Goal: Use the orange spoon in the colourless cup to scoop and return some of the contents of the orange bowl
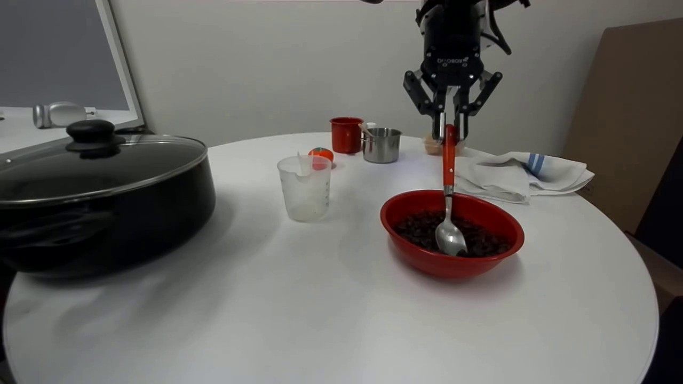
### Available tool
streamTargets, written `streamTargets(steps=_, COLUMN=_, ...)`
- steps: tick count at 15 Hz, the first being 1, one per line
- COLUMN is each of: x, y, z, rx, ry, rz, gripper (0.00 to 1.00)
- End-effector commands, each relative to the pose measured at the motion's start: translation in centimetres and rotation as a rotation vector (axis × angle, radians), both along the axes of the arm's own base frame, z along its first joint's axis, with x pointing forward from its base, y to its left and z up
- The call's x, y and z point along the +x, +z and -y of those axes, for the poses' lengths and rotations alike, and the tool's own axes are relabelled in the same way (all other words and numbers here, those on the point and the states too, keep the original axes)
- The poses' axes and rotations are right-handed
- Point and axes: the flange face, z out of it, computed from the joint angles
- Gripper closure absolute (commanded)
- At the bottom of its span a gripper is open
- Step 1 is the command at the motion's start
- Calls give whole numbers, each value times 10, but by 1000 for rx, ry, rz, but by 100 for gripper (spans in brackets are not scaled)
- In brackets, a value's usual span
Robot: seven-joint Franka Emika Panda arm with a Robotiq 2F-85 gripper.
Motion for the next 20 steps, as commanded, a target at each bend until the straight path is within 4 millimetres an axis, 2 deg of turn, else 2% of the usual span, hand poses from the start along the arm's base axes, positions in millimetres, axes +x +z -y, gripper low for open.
streamTargets(steps=1, x=5, y=-14, z=-22, rx=-26, ry=76, rz=-33, gripper=95)
streamTargets(steps=5, x=7, y=-35, z=-49, rx=-65, ry=137, rz=-79, gripper=95)
streamTargets(steps=9, x=6, y=-49, z=-62, rx=-97, ry=161, rz=-110, gripper=95)
streamTargets(steps=10, x=6, y=-52, z=-62, rx=-102, ry=161, rz=-116, gripper=83)
streamTargets(steps=11, x=5, y=-53, z=-62, rx=-104, ry=159, rz=-121, gripper=55)
streamTargets(steps=12, x=4, y=-54, z=-61, rx=-107, ry=156, rz=-126, gripper=54)
streamTargets(steps=14, x=2, y=-50, z=-58, rx=-89, ry=136, rz=-129, gripper=41)
streamTargets(steps=16, x=0, y=-36, z=-54, rx=-56, ry=99, rz=-124, gripper=27)
streamTargets(steps=18, x=-1, y=-3, z=-53, rx=15, ry=54, rz=-102, gripper=12)
streamTargets(steps=19, x=-2, y=22, z=-57, rx=67, ry=30, rz=-81, gripper=5)
streamTargets(steps=20, x=-2, y=36, z=-62, rx=99, ry=6, rz=-68, gripper=0)
